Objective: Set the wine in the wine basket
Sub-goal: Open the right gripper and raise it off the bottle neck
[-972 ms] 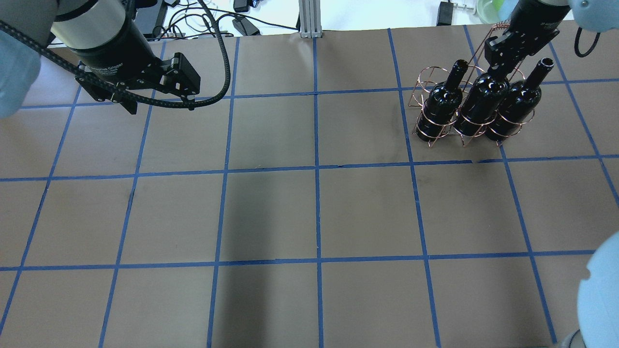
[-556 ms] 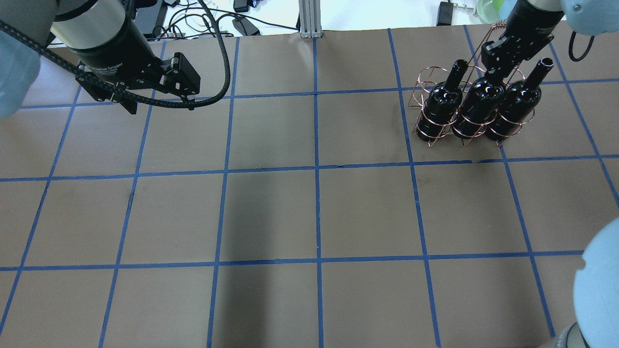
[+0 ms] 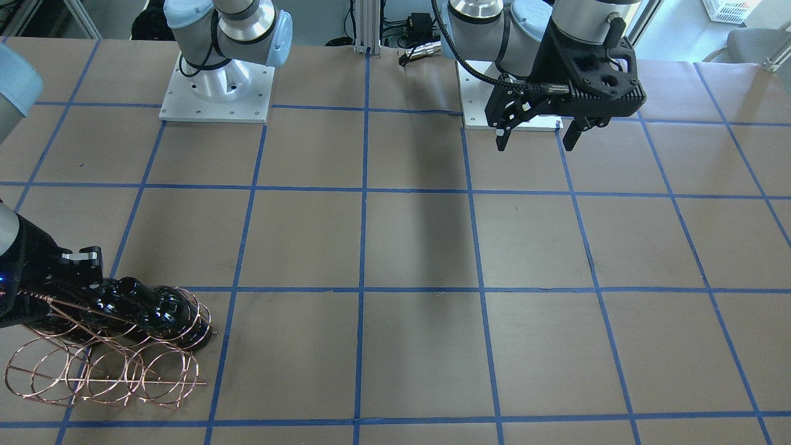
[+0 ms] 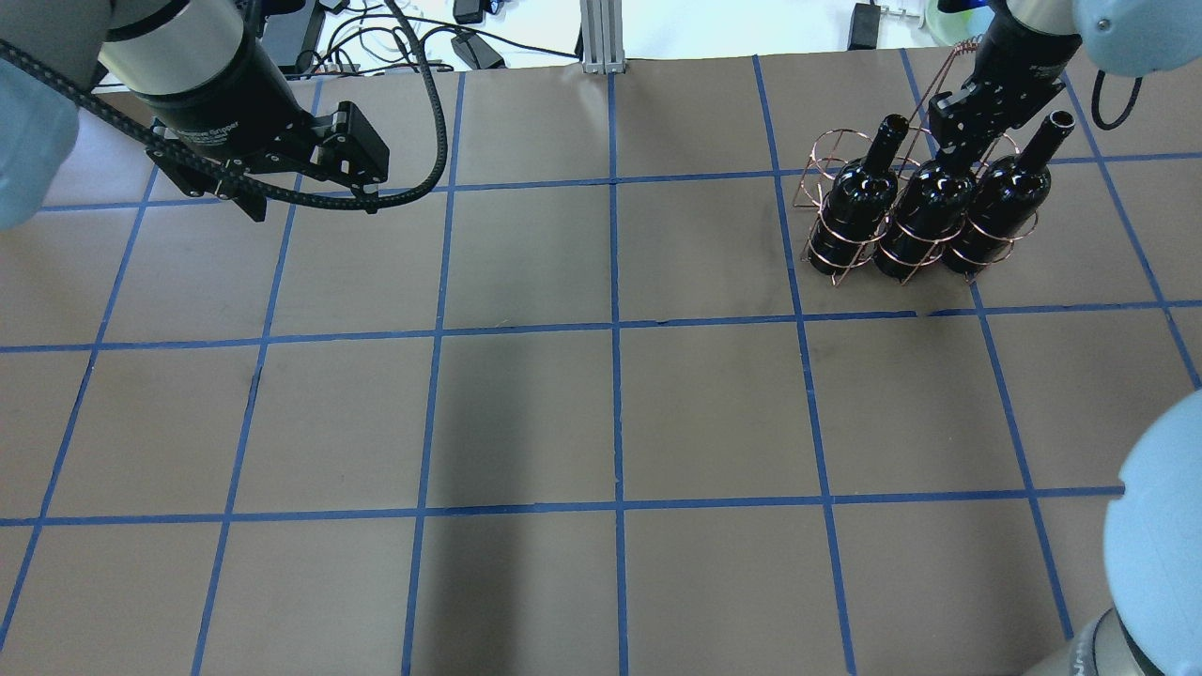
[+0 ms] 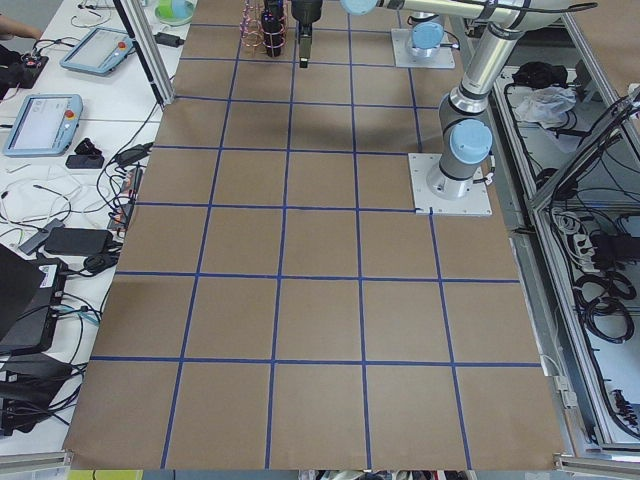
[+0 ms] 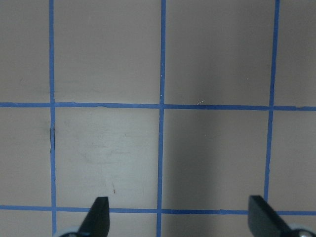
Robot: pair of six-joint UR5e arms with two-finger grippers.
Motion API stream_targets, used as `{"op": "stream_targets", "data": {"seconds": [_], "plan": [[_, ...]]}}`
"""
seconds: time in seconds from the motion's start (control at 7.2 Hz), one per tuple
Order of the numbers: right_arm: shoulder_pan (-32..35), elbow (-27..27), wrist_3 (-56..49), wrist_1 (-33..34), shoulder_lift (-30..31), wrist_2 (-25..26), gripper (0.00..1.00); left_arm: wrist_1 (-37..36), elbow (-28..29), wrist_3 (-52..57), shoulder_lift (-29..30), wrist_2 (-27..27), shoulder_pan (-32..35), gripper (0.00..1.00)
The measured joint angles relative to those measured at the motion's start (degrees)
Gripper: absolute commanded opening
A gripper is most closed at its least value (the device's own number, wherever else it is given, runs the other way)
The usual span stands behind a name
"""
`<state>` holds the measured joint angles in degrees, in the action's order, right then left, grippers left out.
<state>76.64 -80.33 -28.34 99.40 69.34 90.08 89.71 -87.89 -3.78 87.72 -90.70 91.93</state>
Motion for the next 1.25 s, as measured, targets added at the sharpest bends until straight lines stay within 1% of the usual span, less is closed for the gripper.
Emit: {"op": "stream_targets", "data": {"seconds": [0.14,0.28,0.42,0.69,0.97,1.11,1.25], "plan": [[0.0,0.0,0.3,0.0,-0.1,0.4,0.52,0.0,0.0,0.0,0.0,0.0,0.0,1.00],[0.0,0.0,0.6,0.0,-0.2,0.8,0.94,0.0,0.0,0.0,0.0,0.0,0.0,1.00],[0.0,0.0,0.8,0.0,0.0,1.0,1.00,0.0,0.0,0.0,0.0,0.0,0.0,1.00],[-0.1,0.0,1.0,-0.3,1.1,1.2,1.00,0.0,0.0,0.0,0.0,0.0,0.0,1.00],[-0.1,0.1,1.0,-1.3,5.8,1.2,1.00,0.0,0.0,0.0,0.0,0.0,0.0,1.00],[-0.1,0.1,1.2,-3.3,9.1,1.0,1.00,0.0,0.0,0.0,0.0,0.0,0.0,1.00],[0.0,0.0,4.1,-6.9,13.0,0.6,1.00,0.0,-0.1,0.0,0.0,0.0,0.0,1.00]]}}
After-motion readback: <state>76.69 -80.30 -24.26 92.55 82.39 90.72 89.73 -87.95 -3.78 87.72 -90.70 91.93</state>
